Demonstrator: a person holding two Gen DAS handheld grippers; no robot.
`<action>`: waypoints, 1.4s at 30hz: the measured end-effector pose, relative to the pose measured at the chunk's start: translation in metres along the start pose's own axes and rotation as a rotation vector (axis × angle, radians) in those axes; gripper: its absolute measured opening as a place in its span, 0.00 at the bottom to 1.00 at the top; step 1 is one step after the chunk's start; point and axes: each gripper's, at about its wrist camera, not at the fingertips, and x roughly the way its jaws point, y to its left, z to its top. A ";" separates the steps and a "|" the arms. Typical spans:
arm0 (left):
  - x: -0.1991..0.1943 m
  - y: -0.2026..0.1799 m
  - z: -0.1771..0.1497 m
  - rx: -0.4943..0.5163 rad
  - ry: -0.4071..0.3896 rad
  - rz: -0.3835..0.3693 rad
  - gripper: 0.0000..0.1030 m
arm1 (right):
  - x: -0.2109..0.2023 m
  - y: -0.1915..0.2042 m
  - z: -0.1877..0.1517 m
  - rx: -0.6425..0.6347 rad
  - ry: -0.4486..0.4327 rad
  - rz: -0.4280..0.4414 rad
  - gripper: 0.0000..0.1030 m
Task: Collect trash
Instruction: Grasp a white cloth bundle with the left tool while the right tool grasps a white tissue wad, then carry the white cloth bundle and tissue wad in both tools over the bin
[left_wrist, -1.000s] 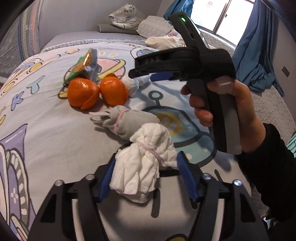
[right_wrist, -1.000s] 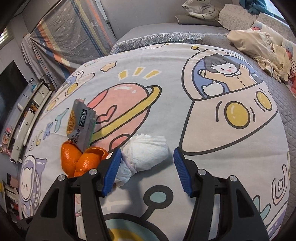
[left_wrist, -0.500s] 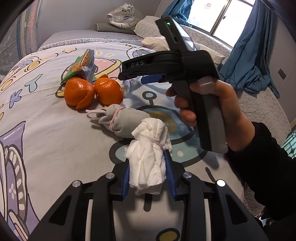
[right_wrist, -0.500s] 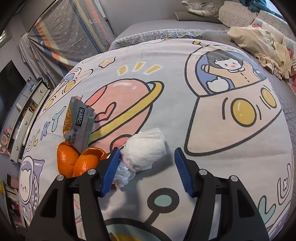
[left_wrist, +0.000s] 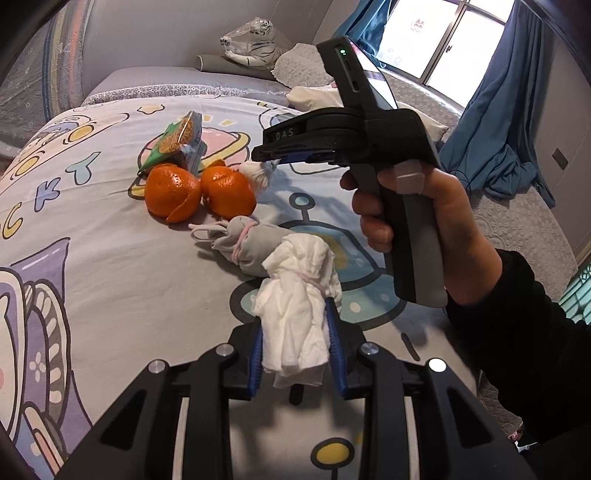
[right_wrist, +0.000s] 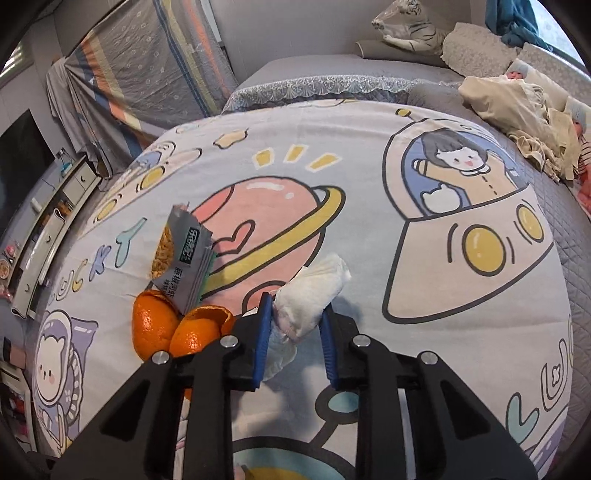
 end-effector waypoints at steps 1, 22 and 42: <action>-0.002 -0.001 0.000 0.002 -0.005 0.003 0.26 | -0.006 -0.001 0.001 0.000 -0.014 0.001 0.23; -0.050 -0.069 0.031 0.123 -0.146 0.038 0.26 | -0.188 -0.092 -0.031 0.119 -0.300 -0.014 0.23; -0.005 -0.227 0.070 0.366 -0.156 -0.109 0.26 | -0.341 -0.224 -0.160 0.365 -0.487 -0.290 0.23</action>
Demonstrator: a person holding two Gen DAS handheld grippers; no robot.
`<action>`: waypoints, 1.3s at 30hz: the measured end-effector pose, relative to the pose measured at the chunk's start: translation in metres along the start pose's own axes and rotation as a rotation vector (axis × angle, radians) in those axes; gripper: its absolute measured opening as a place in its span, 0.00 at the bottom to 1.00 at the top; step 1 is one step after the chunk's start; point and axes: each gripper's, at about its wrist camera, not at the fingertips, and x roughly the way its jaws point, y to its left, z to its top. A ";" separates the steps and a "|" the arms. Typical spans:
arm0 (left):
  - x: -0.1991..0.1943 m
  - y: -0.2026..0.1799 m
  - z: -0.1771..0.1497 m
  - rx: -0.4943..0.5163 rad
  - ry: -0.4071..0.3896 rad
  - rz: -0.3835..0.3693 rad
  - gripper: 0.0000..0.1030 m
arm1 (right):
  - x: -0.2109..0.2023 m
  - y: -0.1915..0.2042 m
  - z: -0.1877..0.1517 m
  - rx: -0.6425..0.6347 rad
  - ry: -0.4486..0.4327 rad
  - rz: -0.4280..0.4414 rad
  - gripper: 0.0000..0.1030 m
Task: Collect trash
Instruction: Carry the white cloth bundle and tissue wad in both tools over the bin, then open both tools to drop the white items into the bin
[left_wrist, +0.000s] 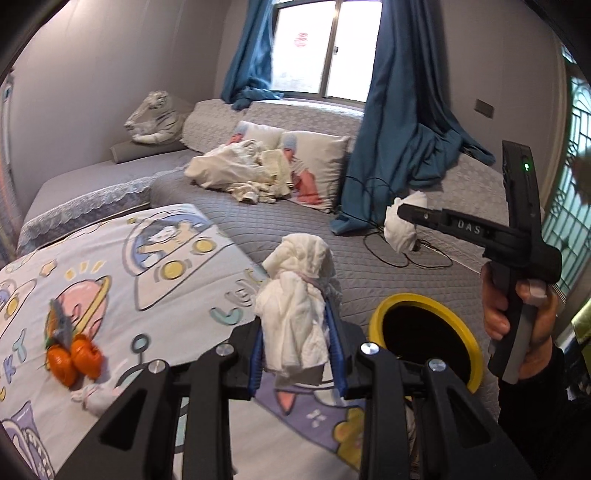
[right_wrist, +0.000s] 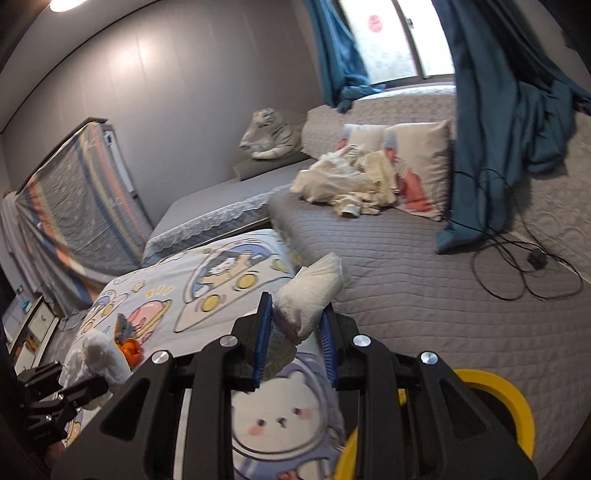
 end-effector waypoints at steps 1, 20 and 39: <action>0.005 -0.008 0.002 0.016 0.003 -0.015 0.26 | -0.004 -0.008 -0.002 0.009 -0.003 -0.016 0.23; 0.119 -0.146 -0.006 0.214 0.156 -0.218 0.27 | -0.056 -0.138 -0.083 0.167 0.025 -0.295 0.24; 0.183 -0.158 -0.041 0.165 0.302 -0.283 0.44 | -0.031 -0.169 -0.114 0.213 0.122 -0.360 0.38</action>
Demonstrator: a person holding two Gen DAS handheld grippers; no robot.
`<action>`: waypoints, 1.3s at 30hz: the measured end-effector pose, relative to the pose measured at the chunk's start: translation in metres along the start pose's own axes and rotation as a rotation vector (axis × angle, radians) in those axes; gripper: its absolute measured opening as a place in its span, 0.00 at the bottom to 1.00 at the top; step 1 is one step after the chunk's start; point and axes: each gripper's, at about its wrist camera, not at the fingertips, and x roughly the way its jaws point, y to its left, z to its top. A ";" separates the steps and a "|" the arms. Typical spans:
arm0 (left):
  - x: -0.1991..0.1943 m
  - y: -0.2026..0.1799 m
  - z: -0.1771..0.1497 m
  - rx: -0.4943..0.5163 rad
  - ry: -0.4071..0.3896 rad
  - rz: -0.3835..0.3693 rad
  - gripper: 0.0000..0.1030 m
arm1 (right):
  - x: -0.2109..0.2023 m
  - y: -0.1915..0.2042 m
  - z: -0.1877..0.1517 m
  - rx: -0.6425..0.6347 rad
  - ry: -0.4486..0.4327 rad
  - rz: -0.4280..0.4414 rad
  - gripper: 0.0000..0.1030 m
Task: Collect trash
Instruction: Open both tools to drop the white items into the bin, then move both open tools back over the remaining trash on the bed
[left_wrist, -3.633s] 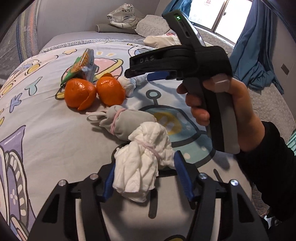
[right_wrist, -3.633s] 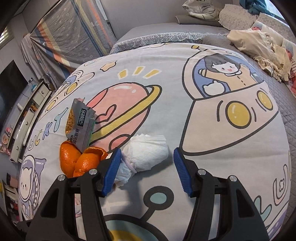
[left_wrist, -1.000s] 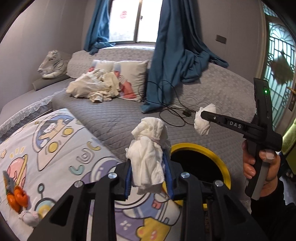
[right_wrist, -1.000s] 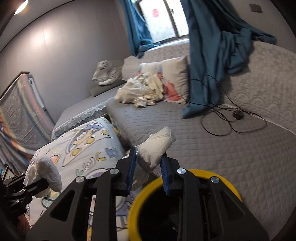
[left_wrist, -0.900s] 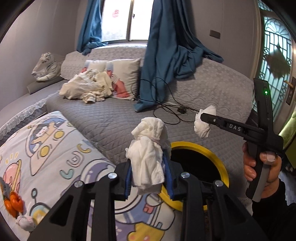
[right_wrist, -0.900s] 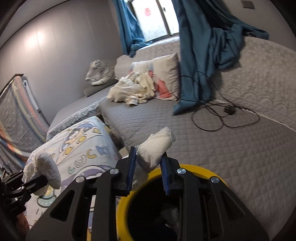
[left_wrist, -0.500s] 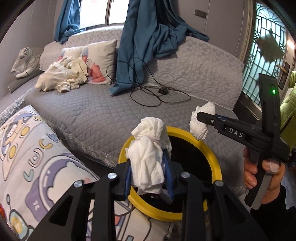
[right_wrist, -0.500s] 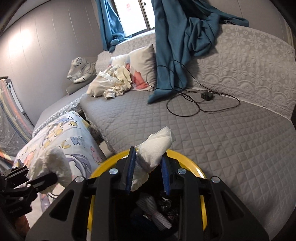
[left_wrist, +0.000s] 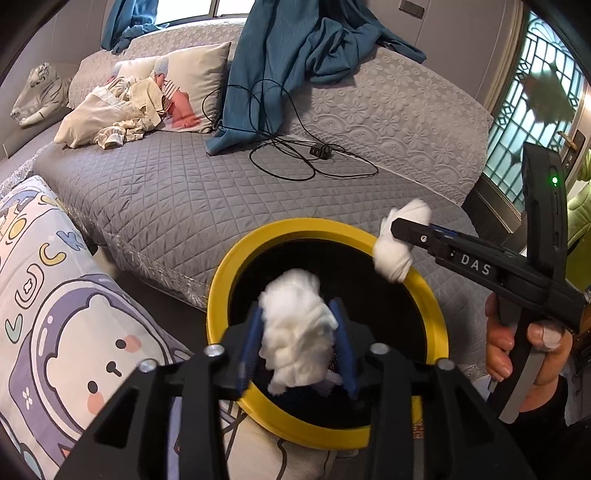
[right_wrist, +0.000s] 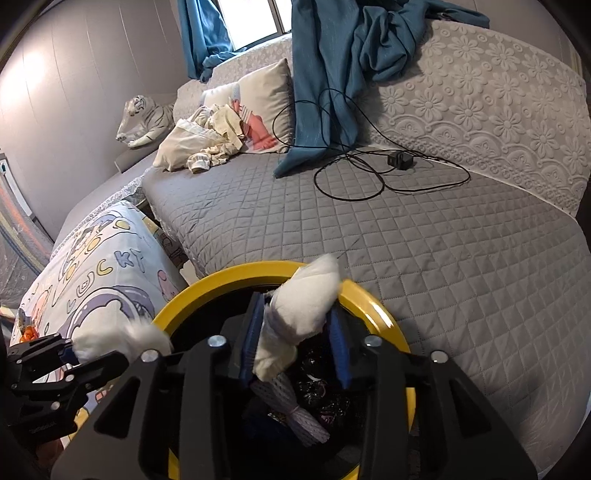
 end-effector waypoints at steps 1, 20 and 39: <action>-0.001 0.000 0.000 -0.005 -0.005 0.000 0.54 | -0.001 -0.001 0.000 0.008 -0.006 0.001 0.47; -0.072 0.063 0.008 -0.114 -0.187 0.133 0.83 | -0.035 0.037 0.019 -0.054 -0.160 0.079 0.59; -0.216 0.190 -0.027 -0.298 -0.375 0.430 0.87 | -0.047 0.225 0.023 -0.346 -0.183 0.428 0.67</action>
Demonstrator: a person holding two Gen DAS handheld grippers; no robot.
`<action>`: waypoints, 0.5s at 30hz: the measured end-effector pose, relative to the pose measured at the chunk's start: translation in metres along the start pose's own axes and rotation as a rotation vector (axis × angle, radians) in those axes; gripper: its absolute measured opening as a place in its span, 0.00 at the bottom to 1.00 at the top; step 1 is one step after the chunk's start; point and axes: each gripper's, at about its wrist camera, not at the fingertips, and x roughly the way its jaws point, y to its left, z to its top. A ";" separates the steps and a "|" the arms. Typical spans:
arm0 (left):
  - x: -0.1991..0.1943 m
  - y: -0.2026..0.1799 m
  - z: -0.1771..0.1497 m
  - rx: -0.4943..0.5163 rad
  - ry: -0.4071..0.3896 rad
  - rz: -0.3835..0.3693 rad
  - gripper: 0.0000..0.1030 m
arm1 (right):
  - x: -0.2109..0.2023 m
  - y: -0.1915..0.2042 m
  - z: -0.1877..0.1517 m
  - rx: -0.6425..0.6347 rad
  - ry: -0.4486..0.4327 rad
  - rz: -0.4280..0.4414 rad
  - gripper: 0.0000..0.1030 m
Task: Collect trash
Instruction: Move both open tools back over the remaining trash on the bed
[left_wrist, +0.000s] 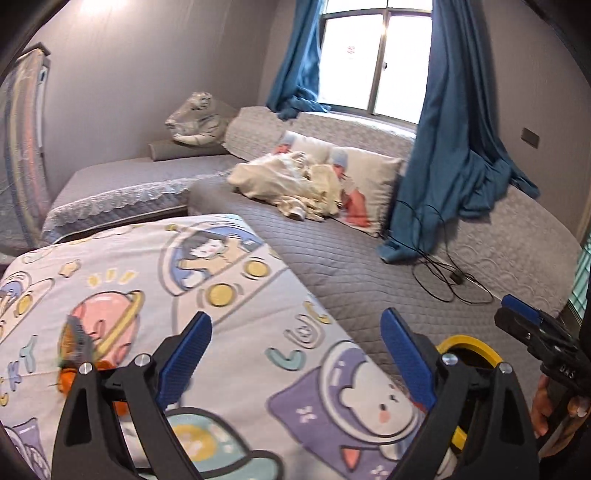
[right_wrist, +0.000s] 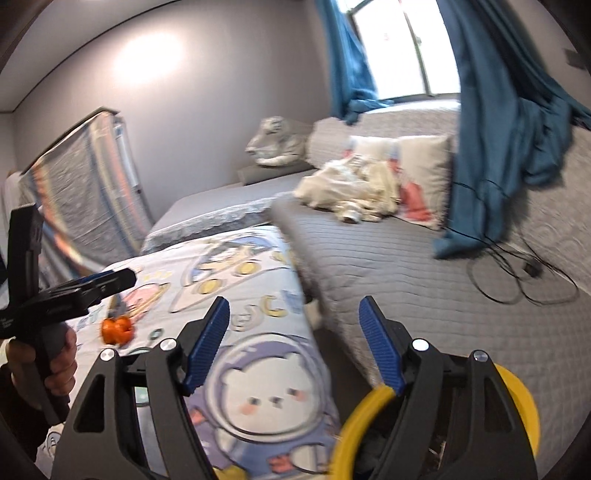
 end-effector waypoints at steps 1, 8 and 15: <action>-0.003 0.007 0.000 -0.002 -0.005 0.014 0.87 | 0.005 0.010 0.002 -0.015 0.004 0.018 0.67; -0.024 0.073 0.002 -0.047 -0.020 0.125 0.87 | 0.035 0.081 0.002 -0.114 0.053 0.142 0.67; -0.028 0.137 -0.010 -0.105 0.000 0.218 0.87 | 0.070 0.155 -0.016 -0.220 0.151 0.285 0.67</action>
